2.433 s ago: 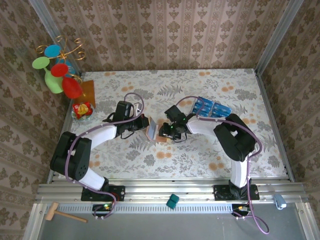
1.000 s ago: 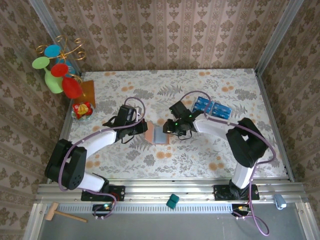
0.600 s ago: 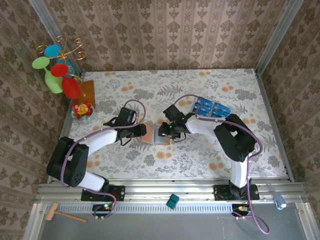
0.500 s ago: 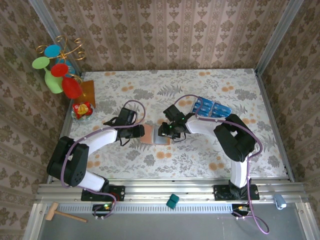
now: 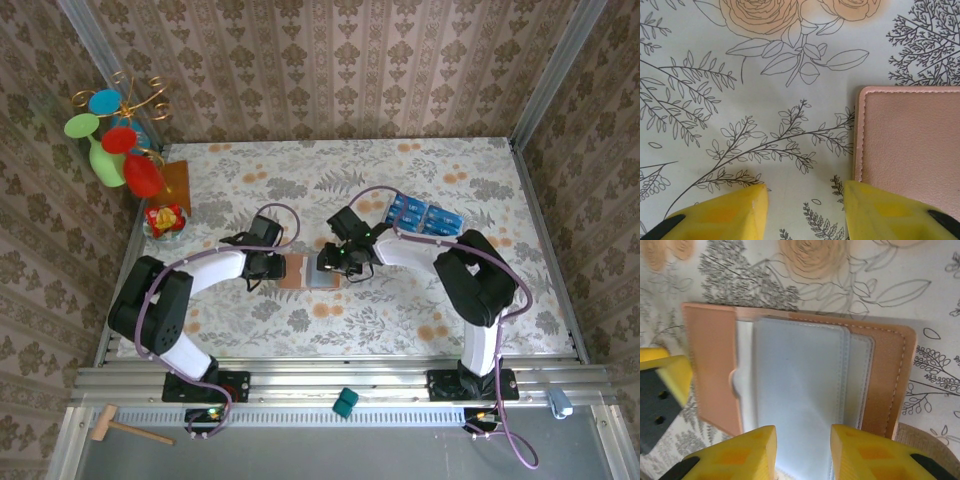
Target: Put the credit cards into the card holder
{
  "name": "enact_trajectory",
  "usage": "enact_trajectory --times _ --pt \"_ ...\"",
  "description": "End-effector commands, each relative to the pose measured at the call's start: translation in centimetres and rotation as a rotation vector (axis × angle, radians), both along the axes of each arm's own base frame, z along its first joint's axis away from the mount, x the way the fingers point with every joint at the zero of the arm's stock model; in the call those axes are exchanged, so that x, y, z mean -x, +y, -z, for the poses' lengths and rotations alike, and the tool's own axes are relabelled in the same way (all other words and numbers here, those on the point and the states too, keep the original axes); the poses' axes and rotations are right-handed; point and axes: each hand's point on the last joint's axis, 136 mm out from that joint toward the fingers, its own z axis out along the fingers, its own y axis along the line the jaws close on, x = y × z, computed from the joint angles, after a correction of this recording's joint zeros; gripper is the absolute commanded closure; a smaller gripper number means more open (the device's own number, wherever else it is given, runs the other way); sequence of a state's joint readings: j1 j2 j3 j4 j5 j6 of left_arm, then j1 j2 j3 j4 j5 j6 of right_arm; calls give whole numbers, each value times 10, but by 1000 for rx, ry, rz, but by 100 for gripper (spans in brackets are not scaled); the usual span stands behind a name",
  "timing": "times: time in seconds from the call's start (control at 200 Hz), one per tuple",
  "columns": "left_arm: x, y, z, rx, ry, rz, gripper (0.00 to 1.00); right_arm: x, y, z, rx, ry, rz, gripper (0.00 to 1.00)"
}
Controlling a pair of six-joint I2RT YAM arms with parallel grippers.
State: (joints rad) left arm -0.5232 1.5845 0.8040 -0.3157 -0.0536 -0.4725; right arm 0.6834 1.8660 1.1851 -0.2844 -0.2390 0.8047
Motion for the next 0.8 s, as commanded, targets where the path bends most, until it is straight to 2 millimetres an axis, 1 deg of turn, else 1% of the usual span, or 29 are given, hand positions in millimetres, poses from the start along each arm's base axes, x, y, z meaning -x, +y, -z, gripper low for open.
enact_trajectory --times 0.0,0.075,0.155,0.285,0.385,0.435,0.59,0.695,0.8 --pt "-2 2 -1 -36 4 23 53 -12 1 -42 -14 -83 -13 64" --pt "-5 -2 -13 -16 -12 33 52 -18 1 -52 -11 -106 -14 64" --pt "-9 -4 -30 -1 -39 38 46 -22 1 -58 -3 -120 -17 64" --pt "-15 -11 -67 54 -111 57 36 -25 0 -56 11 -118 -23 64" --pt "-15 -17 -85 89 -139 75 33 -27 0 -51 20 -109 -32 64" --pt "-15 -20 -89 96 -143 82 32 -26 1 -47 24 -103 -38 65" --pt "-10 -28 -92 90 -146 107 34 -27 3 -36 45 -83 -57 65" --pt "-9 -36 -94 61 -163 139 40 -29 1 -27 67 -73 -59 65" --pt "-8 -38 -83 11 -149 152 46 -30 -4 -15 79 -53 -46 66"
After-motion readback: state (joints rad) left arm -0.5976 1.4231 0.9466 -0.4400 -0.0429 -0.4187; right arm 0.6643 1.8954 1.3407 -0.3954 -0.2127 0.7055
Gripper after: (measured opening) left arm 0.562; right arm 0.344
